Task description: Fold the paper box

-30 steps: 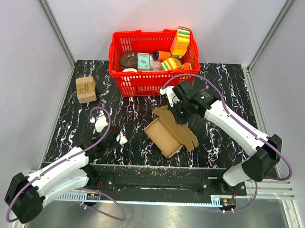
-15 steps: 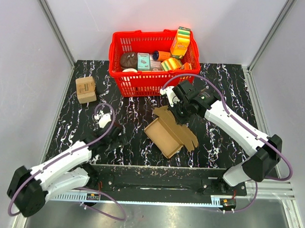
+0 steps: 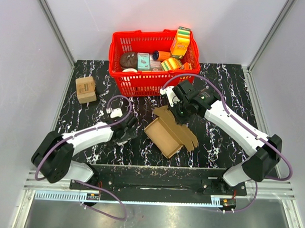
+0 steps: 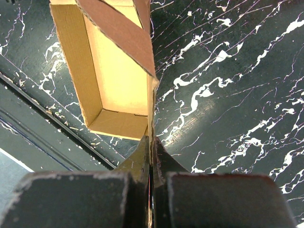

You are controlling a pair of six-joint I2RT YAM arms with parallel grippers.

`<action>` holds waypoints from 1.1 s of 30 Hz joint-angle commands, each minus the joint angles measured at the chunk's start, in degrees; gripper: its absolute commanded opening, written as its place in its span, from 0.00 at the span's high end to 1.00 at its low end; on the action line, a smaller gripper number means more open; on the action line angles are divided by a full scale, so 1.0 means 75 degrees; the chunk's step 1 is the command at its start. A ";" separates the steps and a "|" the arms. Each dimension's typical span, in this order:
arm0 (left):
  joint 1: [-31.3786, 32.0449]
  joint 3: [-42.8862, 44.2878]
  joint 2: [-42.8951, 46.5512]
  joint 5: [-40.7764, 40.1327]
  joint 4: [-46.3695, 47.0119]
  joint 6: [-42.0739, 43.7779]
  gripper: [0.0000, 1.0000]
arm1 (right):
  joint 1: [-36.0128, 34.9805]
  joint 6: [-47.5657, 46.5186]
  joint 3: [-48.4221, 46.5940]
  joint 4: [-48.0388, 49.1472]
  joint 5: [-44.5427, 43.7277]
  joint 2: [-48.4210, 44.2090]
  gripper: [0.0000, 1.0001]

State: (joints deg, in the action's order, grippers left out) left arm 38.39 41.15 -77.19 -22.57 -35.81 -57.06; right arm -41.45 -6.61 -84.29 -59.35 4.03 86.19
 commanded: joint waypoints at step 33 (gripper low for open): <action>-0.0560 -0.0236 -0.1029 -0.0530 0.0591 -0.0267 0.33 | 0.0054 0.0038 -0.0035 0.0191 0.0025 -0.0207 1.00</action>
State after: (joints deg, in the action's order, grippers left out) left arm 34.54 40.51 -82.48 -26.39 -32.38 -59.75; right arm -41.45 -6.55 -84.29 -58.57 4.12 86.17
